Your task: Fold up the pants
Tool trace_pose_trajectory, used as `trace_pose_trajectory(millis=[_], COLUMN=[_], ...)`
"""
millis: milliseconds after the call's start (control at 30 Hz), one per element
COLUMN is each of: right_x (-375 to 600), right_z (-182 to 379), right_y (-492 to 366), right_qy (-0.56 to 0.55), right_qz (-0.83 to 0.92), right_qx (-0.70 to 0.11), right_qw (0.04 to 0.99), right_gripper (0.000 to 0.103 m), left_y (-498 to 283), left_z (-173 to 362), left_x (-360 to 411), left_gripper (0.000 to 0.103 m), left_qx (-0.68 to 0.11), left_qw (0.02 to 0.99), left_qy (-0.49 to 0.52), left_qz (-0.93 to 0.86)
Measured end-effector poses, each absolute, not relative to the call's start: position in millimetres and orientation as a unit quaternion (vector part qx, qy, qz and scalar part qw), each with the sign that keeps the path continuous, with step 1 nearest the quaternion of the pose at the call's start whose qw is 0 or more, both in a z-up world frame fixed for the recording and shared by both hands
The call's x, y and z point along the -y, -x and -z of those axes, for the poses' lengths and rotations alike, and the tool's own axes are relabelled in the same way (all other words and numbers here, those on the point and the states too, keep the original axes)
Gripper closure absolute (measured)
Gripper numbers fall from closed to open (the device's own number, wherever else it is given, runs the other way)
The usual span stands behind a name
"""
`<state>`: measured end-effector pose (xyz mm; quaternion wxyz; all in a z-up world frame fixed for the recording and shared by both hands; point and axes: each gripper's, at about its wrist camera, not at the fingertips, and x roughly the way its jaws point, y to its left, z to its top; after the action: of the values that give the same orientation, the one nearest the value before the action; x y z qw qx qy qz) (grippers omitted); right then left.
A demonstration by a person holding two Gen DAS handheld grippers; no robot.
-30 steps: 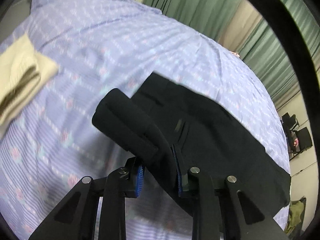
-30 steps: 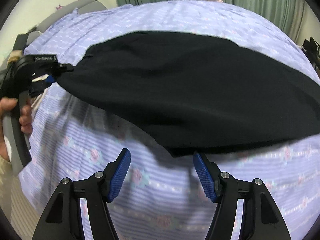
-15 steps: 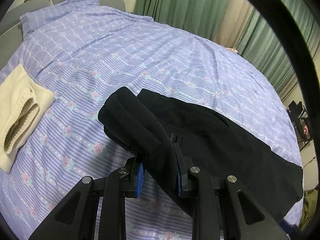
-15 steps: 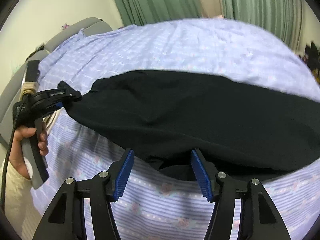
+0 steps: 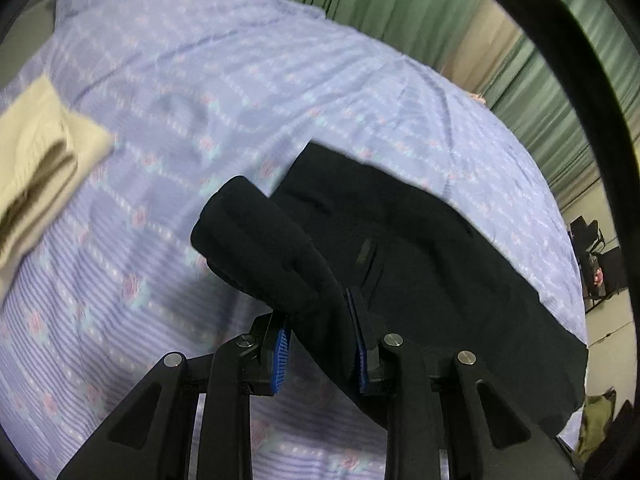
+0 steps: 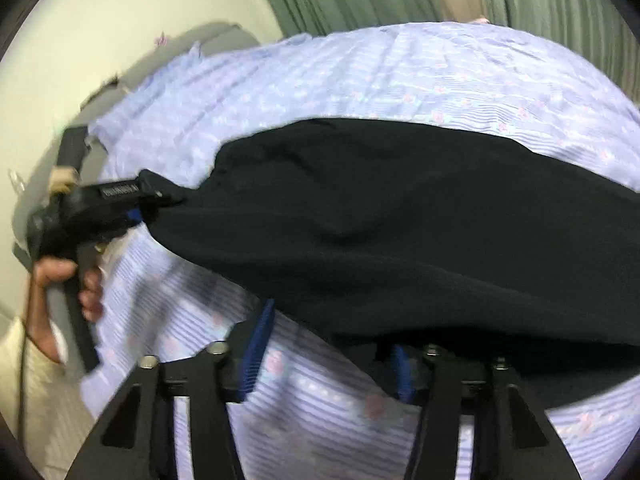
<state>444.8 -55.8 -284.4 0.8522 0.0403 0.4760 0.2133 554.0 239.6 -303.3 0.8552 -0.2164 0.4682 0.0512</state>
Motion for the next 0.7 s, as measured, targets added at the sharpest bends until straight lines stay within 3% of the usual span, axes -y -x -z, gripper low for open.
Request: trace_pose_trajectory(millis=[67, 133, 200, 300, 367, 500, 600, 700], right_x=[54.3, 51.6, 45.7, 42.1, 38.8, 29.8, 25.3, 20.5], right_z=[296.2, 304.6, 309.5, 319.0, 327.2, 324.0, 315.7, 323.9], right_y=[-435.9, -423.4, -411.1, -404.8, -400.8, -395.9, -387.2, -384.0], right_qy=[-0.024, -0.010, 0.026, 0.043, 0.052, 0.089, 0.085, 0.075], right_qz=[-0.220, -0.223, -0.215, -0.195, -0.182, -0.169, -0.171, -0.176], right_qx=[-0.501, -0.512, -0.516, -0.529, -0.538, -0.532, -0.529, -0.546], right_qw=[0.837, 0.829, 0.829, 0.825, 0.822, 0.825, 0.827, 0.816], right_gripper=[0.078, 0.086, 0.088, 0.089, 0.089, 0.089, 0.089, 0.089], left_y=[-545.8, -536.7, -530.4, -526.9, -527.4, -524.0, -521.5, -531.1], left_z=[312.3, 320.5, 330.1, 345.2, 355.0, 346.6, 316.8, 333.4], left_x=[-236.7, -233.2, -233.9, -239.8, -241.5, -249.8, -247.5, -255.5], left_gripper=[0.074, 0.073, 0.069, 0.044, 0.043, 0.076, 0.078, 0.078], left_qx=[-0.478, -0.481, -0.484, -0.492, -0.496, -0.474, -0.428, -0.448], left_qw=[0.855, 0.857, 0.855, 0.847, 0.844, 0.854, 0.886, 0.878], left_qy=[0.195, 0.177, 0.180, 0.189, 0.190, 0.199, 0.157, 0.143], left_qz=[-0.052, -0.053, -0.053, -0.070, -0.074, -0.076, -0.083, -0.093])
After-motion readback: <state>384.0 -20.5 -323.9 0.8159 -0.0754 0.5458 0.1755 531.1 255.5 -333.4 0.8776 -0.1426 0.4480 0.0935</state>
